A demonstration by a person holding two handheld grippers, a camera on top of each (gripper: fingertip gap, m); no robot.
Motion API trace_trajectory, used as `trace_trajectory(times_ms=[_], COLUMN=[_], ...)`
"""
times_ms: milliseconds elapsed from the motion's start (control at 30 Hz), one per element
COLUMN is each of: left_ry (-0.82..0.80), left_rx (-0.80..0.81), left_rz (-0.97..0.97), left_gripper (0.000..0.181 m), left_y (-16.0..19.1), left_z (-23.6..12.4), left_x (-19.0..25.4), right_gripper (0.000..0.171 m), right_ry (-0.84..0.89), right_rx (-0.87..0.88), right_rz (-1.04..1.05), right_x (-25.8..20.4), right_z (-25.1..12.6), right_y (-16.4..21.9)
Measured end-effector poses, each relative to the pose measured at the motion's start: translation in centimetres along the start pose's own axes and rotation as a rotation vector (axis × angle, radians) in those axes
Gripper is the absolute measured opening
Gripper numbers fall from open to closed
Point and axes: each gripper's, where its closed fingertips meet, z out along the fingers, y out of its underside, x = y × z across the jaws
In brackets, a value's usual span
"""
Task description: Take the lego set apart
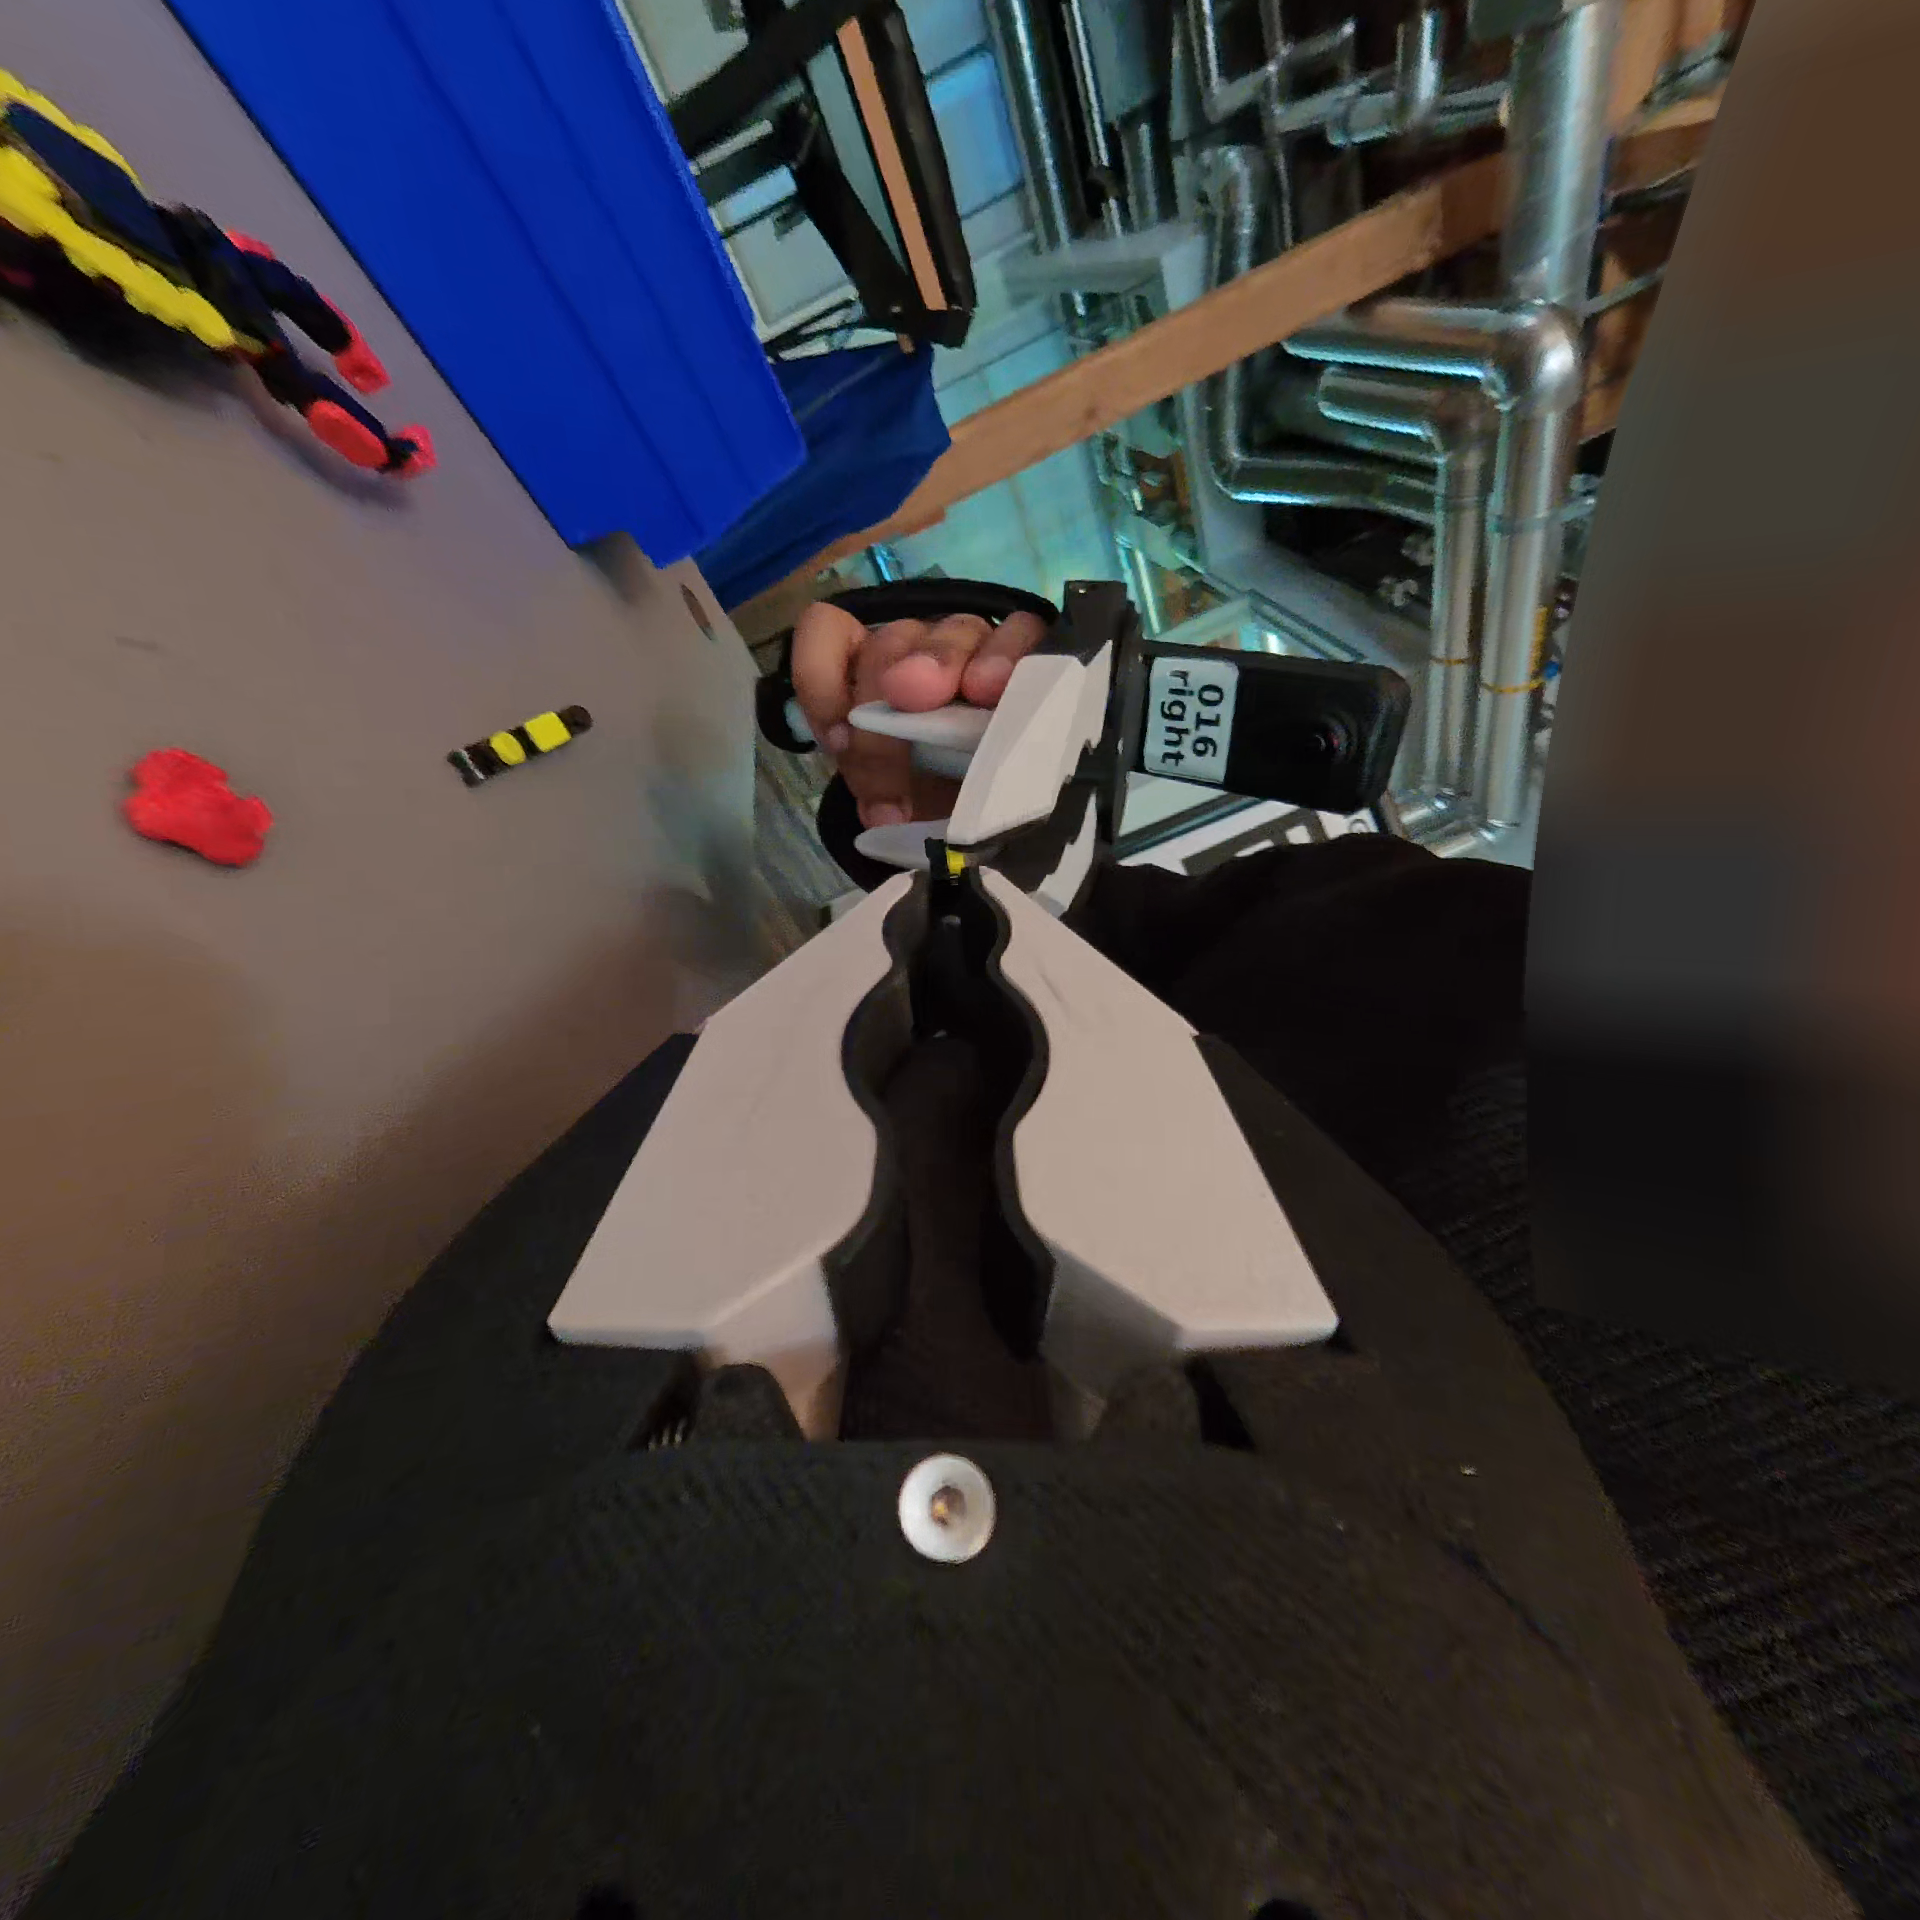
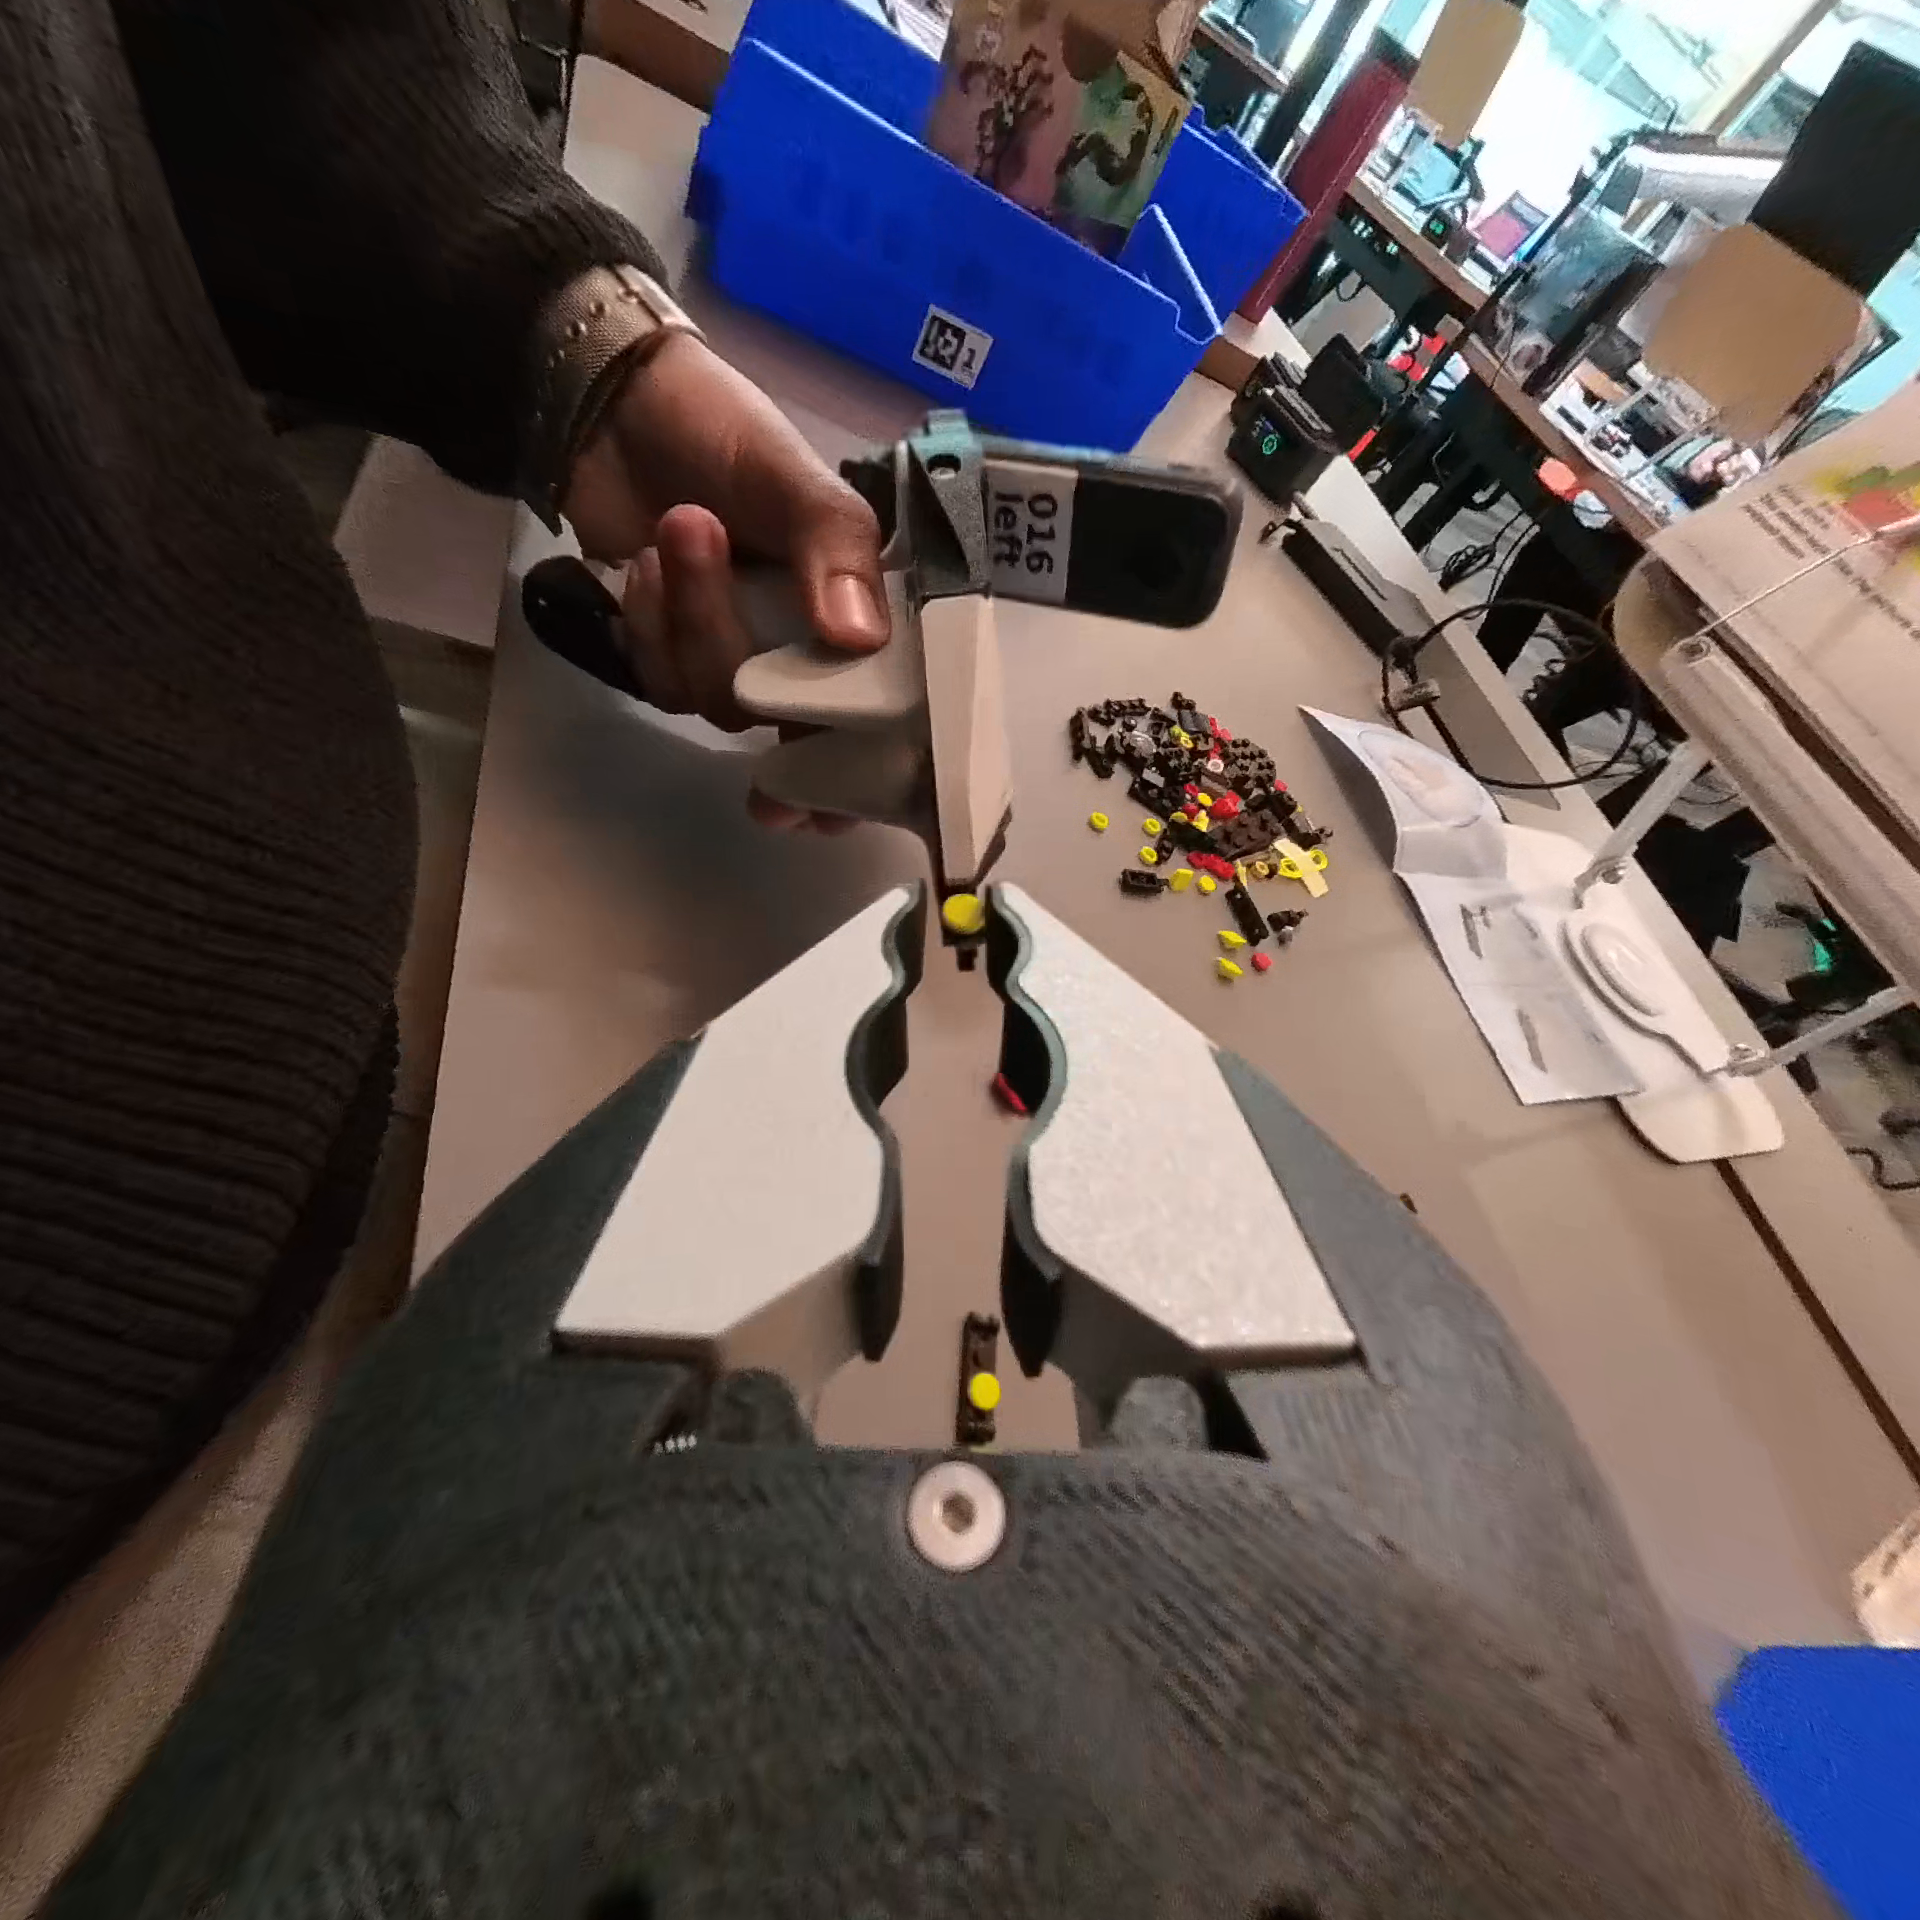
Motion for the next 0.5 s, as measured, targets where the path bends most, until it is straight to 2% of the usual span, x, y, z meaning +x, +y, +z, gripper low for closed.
trace_trajectory(times_ms=[233,500], left_ry=[0.08,0.14], left_rx=[-0.044,-0.003], left_rz=[-0.039,-0.201], left_gripper=[0.004,0.004], left_y=[0.8,0.7], left_z=[0.1,0.3], left_x=[1.0,1.0], right_gripper=[0.007,0.006], right_ry=[-0.102,-0.1], right_rx=[0.056,0.027], right_rz=[0.102,0.197], right_x=[-0.7,-0.5], right_z=[-0.4,-0.6], right_y=[-0.9,-1.1])
